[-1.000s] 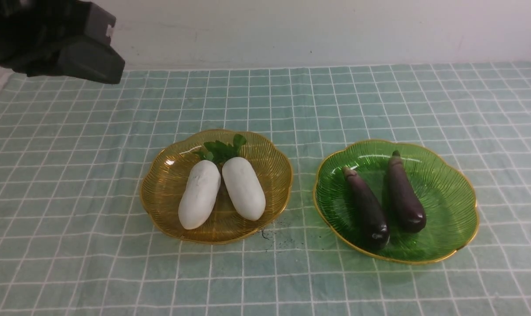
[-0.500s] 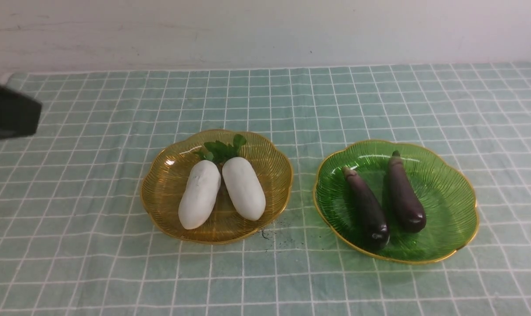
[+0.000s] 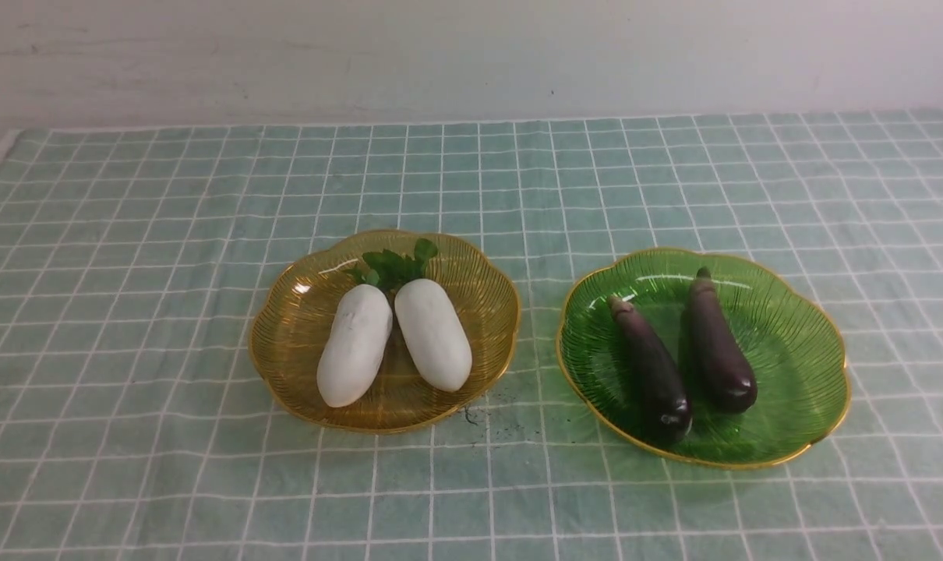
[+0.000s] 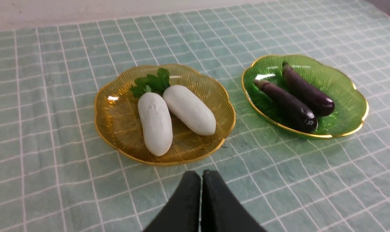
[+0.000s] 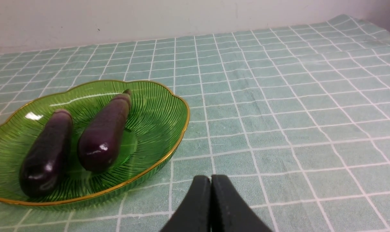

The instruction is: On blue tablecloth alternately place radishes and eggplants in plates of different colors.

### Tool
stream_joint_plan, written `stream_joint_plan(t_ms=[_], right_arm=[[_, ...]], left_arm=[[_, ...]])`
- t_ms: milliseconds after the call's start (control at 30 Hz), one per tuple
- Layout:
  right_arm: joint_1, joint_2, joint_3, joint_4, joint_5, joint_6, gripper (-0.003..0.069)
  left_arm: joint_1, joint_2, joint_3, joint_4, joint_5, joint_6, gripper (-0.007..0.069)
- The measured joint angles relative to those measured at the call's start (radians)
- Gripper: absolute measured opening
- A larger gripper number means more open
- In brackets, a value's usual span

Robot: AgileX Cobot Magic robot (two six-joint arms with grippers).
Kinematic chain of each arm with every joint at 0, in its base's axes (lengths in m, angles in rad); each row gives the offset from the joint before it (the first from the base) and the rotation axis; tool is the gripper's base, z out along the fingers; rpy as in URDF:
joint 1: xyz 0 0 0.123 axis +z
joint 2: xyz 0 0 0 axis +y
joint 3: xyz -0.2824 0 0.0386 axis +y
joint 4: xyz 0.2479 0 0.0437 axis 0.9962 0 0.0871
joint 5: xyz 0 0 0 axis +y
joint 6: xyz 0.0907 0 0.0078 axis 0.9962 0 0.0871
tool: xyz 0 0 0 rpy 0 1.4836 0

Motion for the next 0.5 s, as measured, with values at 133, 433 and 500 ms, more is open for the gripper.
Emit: stream_joint_plan(t_ms=[133, 433, 500], right_arm=[[0.000, 0.000, 0.000, 0.000, 0.000, 0.000, -0.0015], [0.000, 0.000, 0.000, 0.000, 0.000, 0.000, -0.0015], [0.000, 0.000, 0.000, 0.000, 0.000, -0.001, -0.0015]], left_arm=[[0.000, -0.033, 0.063, -0.013, -0.011, 0.000, -0.0008], [0.000, -0.033, 0.139, -0.015, -0.032, 0.000, -0.0008], [0.000, -0.033, 0.157, 0.001, -0.059, 0.000, -0.0008]])
